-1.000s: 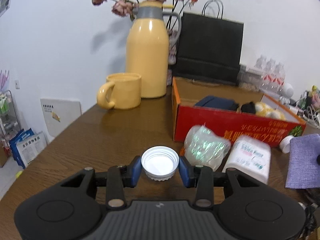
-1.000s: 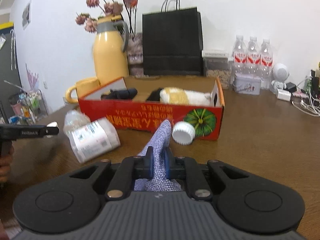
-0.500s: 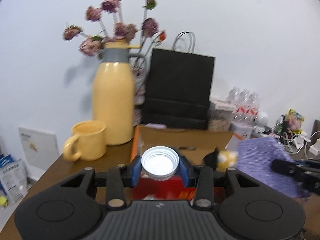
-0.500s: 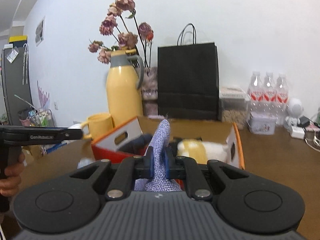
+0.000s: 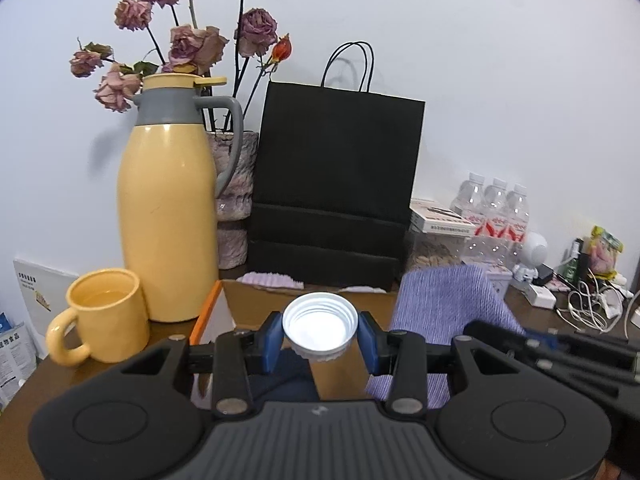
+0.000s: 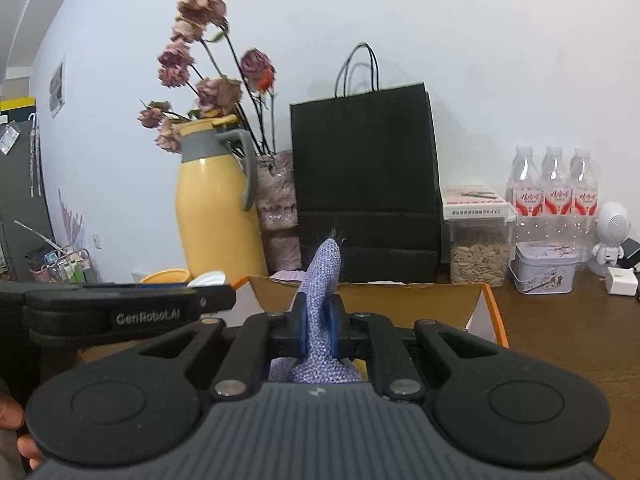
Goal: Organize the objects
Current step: 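Carry the white cap and purple cloth into the box and open both grippers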
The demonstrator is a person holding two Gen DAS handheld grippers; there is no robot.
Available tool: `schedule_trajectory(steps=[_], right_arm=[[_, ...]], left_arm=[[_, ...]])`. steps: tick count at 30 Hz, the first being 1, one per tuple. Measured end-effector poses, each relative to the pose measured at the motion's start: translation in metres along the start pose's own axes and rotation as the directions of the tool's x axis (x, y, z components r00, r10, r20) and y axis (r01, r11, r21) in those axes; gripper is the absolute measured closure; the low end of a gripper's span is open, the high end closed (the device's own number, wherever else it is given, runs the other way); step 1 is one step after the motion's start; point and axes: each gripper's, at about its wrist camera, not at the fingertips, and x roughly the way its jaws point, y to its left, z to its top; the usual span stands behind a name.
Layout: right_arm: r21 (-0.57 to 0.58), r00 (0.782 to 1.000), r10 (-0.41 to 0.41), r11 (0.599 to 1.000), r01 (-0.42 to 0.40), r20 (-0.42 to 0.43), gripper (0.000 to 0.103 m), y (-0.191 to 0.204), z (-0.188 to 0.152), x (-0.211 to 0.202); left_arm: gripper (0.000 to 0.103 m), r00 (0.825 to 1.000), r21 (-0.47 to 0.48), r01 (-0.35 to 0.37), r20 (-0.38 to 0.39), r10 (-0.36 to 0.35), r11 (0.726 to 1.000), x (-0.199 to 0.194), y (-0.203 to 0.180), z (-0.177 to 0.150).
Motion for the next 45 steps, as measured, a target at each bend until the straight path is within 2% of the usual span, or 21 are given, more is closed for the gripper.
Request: schedule_trajectory(steps=[6, 11, 12, 13, 14, 15, 17, 18, 19, 35, 45], right_arm=[[-0.008, 0.998, -0.031, 0.999, 0.031, -0.055, 0.092, -0.013, -0.005, 0.034], [-0.053, 0.989, -0.099, 0.994, 0.093, -0.114, 0.088, -0.014, -0.013, 0.052], [-0.057, 0.987, -0.102, 0.994, 0.096, -0.127, 0.079, -0.015, -0.015, 0.053], [-0.065, 0.985, -0.109, 0.993, 0.101, -0.137, 0.059, -0.014, -0.016, 0.054], [-0.076, 0.982, -0.125, 0.991, 0.115, -0.144, 0.046, -0.013, -0.016, 0.054], [-0.087, 0.979, -0.139, 0.988, 0.127, -0.147, 0.029, -0.012, -0.017, 0.054], [-0.111, 0.976, -0.154, 0.984, 0.138, -0.152, 0.022, -0.009, -0.018, 0.052], [-0.115, 0.975, -0.158, 0.983, 0.141, -0.157, 0.013, -0.008, -0.017, 0.052], [-0.117, 0.974, -0.161, 0.983, 0.143, -0.159, 0.000, -0.008, -0.017, 0.051], [-0.125, 0.973, -0.177, 0.979, 0.159, -0.145, 0.000, -0.006, -0.010, 0.041], [-0.138, 0.981, -0.169, 0.978, 0.155, -0.098, 0.000, 0.003, -0.003, 0.019]], left_arm=[[0.064, 1.000, 0.028, -0.017, -0.024, 0.018, 0.999, 0.037, 0.001, 0.003], [0.064, 0.998, 0.062, -0.048, -0.047, 0.051, 0.997, 0.054, 0.003, -0.002], [0.059, 0.997, 0.064, -0.053, -0.059, 0.056, 0.997, 0.057, 0.004, -0.004], [0.054, 0.996, 0.063, -0.057, -0.071, 0.061, 0.996, 0.058, 0.006, -0.006], [0.039, 0.995, 0.060, -0.062, -0.077, 0.066, 0.996, 0.059, 0.007, -0.007], [0.021, 0.995, 0.055, -0.065, -0.078, 0.069, 0.996, 0.058, 0.009, -0.008], [0.005, 0.995, 0.049, -0.072, -0.066, 0.076, 0.996, 0.056, 0.011, -0.008], [0.000, 0.995, 0.048, -0.077, -0.062, 0.080, 0.996, 0.055, 0.012, -0.009], [0.000, 0.995, 0.046, -0.081, -0.061, 0.084, 0.996, 0.053, 0.013, -0.009], [0.000, 0.996, 0.031, -0.077, -0.038, 0.078, 0.997, 0.040, 0.013, -0.004], [0.000, 0.998, 0.030, -0.067, -0.010, 0.068, 0.997, 0.019, 0.012, -0.002]])
